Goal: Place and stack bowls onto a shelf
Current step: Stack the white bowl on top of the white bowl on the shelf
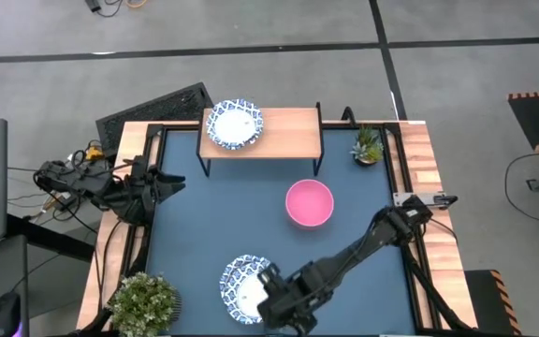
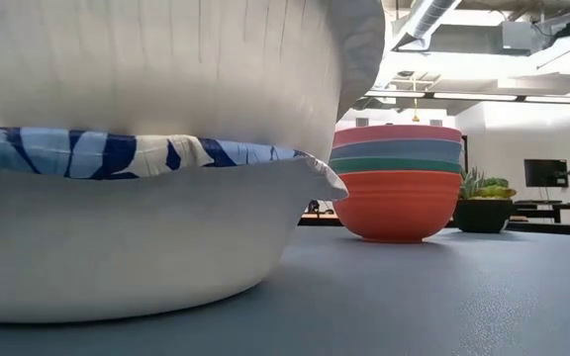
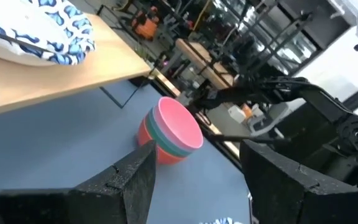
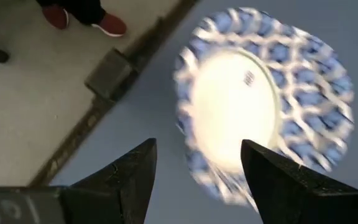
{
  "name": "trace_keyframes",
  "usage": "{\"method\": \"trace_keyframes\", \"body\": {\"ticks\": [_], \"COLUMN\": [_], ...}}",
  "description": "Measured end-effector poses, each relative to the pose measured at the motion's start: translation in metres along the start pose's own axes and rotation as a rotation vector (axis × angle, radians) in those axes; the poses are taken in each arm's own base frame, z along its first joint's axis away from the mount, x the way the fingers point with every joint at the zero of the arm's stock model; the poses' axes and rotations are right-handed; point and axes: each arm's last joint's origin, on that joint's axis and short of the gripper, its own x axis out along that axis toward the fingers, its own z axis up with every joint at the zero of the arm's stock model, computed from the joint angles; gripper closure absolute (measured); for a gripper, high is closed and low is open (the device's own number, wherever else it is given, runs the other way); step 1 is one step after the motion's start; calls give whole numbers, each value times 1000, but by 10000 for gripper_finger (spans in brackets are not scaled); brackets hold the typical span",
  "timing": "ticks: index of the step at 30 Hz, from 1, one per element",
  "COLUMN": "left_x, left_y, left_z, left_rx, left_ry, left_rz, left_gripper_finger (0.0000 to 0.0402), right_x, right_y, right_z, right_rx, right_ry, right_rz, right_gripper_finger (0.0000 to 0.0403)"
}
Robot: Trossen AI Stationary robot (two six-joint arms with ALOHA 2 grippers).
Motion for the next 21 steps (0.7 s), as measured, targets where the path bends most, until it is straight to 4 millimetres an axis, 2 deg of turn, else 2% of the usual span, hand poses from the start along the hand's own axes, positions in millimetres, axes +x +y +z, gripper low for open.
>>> {"method": "trace_keyframes", "body": {"ticks": [3, 7, 14, 17, 21], "left_x": [0, 0, 0, 0, 0], "left_y": [0, 1, 1, 1, 1], "left_z": [-1, -3, -3, -4, -4], "left_rx": [8, -3, -35, -37, -37], "left_ry": [25, 51, 68, 71, 72], "left_rz": [-9, -17, -28, -32, -32], "left_gripper_finger": [188, 188, 188, 188, 188], "right_x": [18, 42, 52, 50, 46], "right_y": [13, 19, 12, 10, 10], "right_z": [1, -1, -2, -1, 0], "right_rx": [-20, -15, 56, 86, 90], "right_ry": [18, 68, 77, 65, 53], "right_rz": [4, -50, -103, -106, -106], "right_gripper_finger": [144, 144, 151, 179, 249]}}
